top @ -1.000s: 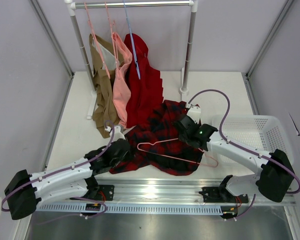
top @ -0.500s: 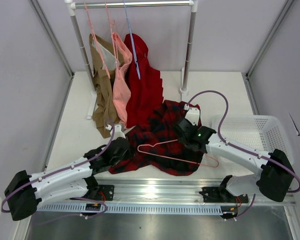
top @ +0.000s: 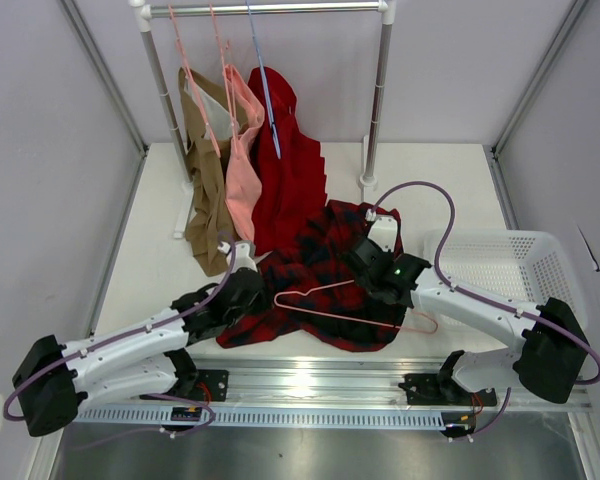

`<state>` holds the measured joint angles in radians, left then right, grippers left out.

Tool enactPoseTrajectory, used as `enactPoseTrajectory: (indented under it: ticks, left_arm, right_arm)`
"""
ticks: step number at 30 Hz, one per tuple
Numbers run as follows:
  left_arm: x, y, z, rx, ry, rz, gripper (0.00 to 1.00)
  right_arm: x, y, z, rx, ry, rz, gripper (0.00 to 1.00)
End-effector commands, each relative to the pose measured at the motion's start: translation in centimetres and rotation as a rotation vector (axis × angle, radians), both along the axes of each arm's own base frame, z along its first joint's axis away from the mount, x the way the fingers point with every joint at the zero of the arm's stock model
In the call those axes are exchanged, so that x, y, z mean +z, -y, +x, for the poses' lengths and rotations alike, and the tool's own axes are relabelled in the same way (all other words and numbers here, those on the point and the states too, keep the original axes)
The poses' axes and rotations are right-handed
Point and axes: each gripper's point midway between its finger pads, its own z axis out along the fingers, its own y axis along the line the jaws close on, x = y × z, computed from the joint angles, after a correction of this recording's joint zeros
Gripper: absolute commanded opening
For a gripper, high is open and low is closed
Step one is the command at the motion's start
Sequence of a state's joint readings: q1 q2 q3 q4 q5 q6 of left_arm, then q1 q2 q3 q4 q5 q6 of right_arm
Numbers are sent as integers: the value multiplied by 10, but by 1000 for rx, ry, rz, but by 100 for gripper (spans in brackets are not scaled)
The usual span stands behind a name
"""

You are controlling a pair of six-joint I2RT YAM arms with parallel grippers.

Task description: Place the skirt on the hanger

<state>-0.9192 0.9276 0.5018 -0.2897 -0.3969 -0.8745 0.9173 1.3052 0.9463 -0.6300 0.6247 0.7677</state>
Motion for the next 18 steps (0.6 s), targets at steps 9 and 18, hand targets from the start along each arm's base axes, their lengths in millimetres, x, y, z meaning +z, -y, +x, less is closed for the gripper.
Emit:
enactPoseTrajectory:
  ticks: [9,18]
  left_arm:
    - [30,24,12,-72,56,-45,0]
    - [35,35,15,-115,57,-32,0]
  right_arm:
    - [12,-3,12,-22,59,-10,0]
    - [18,-8,15,-17,73,7,0]
